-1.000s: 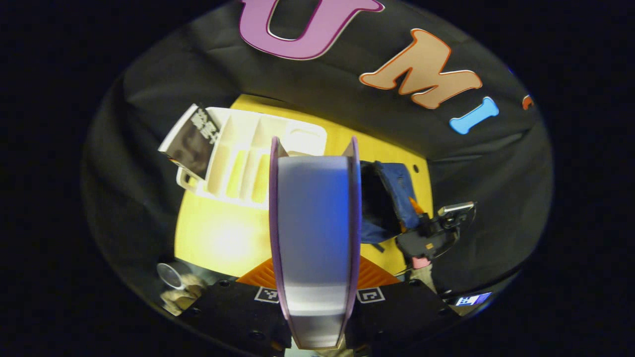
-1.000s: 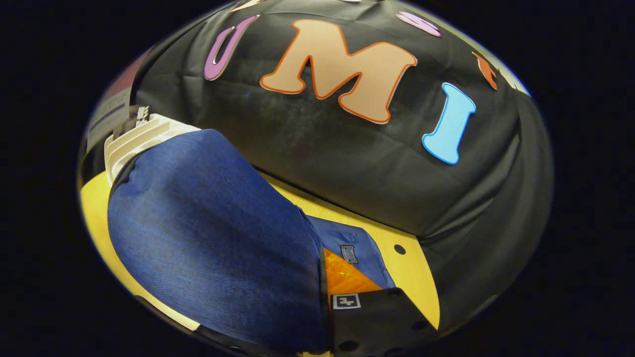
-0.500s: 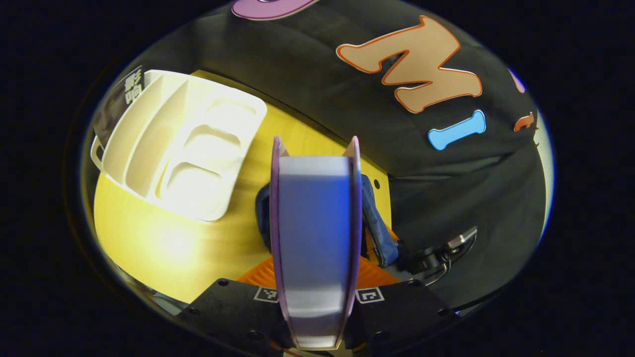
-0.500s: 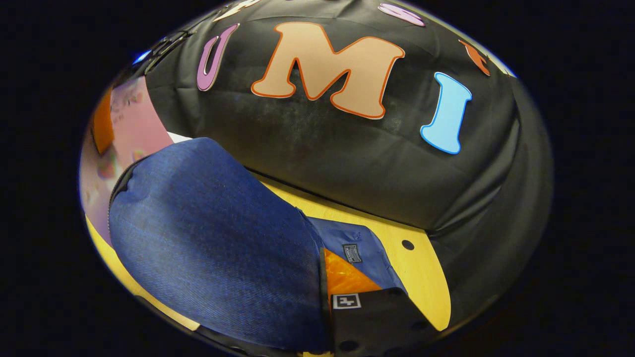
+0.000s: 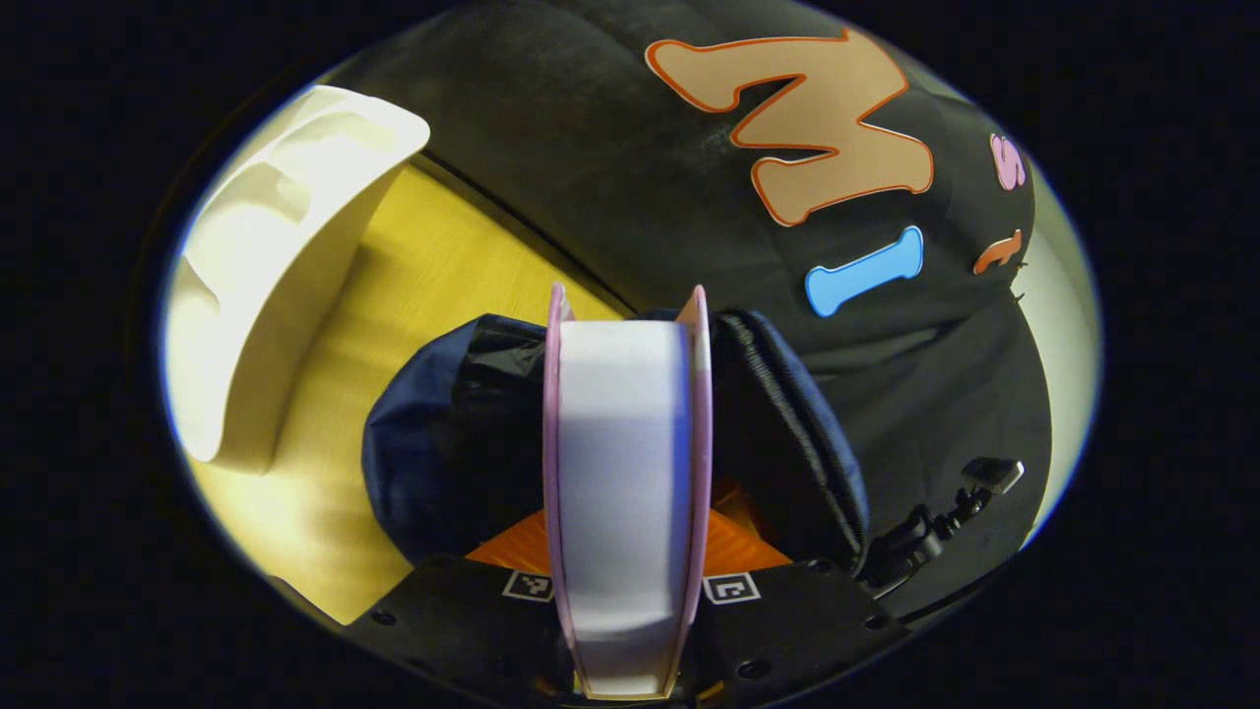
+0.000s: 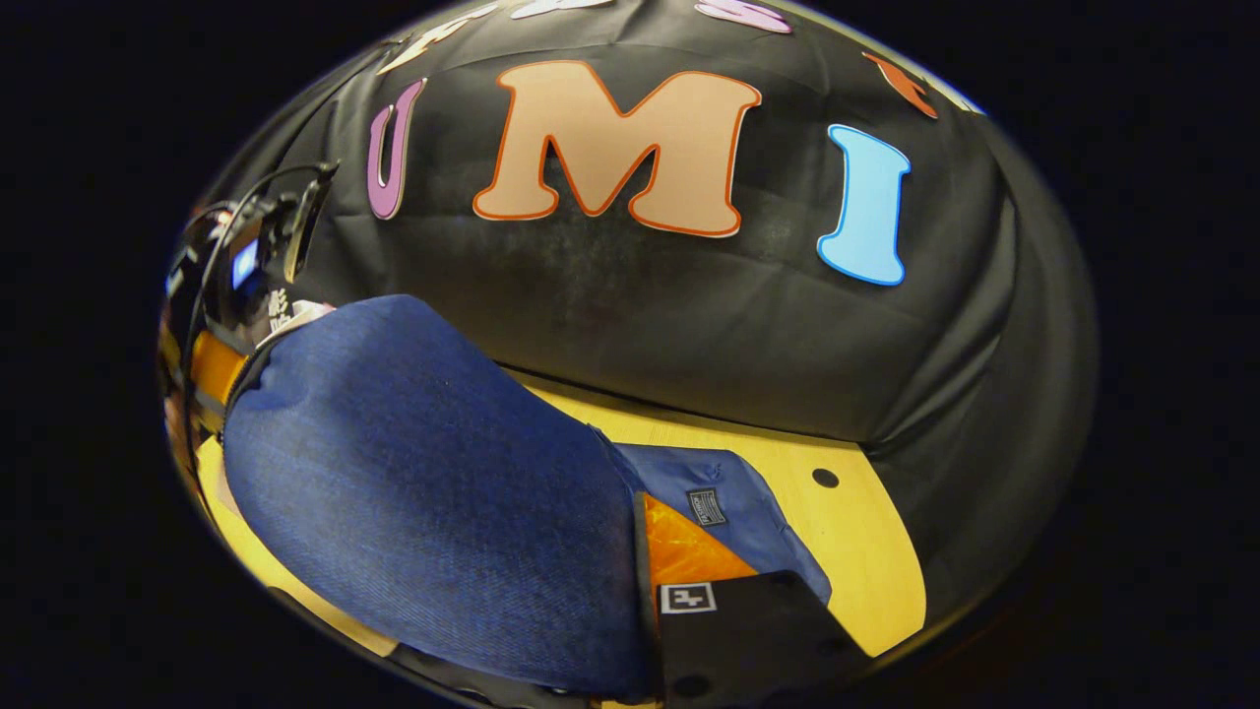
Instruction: Open the schoolbag, grab two books from the bookshelf and put them into the schoolbag.
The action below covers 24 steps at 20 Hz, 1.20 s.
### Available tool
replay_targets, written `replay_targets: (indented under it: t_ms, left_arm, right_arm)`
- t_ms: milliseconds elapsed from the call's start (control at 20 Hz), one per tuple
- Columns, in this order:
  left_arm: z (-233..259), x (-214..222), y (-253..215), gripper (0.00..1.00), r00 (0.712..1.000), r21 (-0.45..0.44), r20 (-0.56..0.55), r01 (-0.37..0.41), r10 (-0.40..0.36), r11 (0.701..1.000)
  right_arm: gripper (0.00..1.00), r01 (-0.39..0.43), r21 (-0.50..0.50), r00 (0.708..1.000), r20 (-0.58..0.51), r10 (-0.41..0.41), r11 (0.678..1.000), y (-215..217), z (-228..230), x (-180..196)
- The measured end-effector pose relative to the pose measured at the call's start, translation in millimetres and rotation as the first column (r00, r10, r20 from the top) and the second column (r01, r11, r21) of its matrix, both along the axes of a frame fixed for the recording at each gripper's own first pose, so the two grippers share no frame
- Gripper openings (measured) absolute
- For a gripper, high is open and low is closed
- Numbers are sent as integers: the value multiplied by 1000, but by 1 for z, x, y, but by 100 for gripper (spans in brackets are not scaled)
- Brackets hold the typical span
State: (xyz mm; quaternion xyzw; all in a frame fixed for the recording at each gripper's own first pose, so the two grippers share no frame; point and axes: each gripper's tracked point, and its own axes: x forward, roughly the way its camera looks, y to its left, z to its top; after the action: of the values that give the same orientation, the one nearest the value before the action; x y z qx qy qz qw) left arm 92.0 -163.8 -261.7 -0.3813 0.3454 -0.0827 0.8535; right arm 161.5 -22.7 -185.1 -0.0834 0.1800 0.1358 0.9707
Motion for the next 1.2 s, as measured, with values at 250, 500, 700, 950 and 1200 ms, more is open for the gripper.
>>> replay_targets:
  t_ms: [250,500,700,950,1200]
  left_arm:
    - [-42,27,-20,39,999,-84,-39,-28,25,996]
    - [-68,43,-58,38,999,-200,-27,-36,31,979]
    - [-92,54,-76,43,999,-285,-32,-40,33,958]
    - [-120,55,-71,71,992,-181,-110,-88,69,979]
    - [-91,37,-59,100,995,-89,-71,-73,67,993]
  right_arm:
    - [8,-33,-13,999,18,33,999,6,1,-4]
    - [8,-55,-27,997,46,56,998,12,6,-12]
    - [8,-53,-23,997,52,54,998,14,6,-14]
    - [8,-23,-17,999,45,24,1000,10,3,-9]
    - [8,-13,-20,999,41,13,1000,10,0,-7]
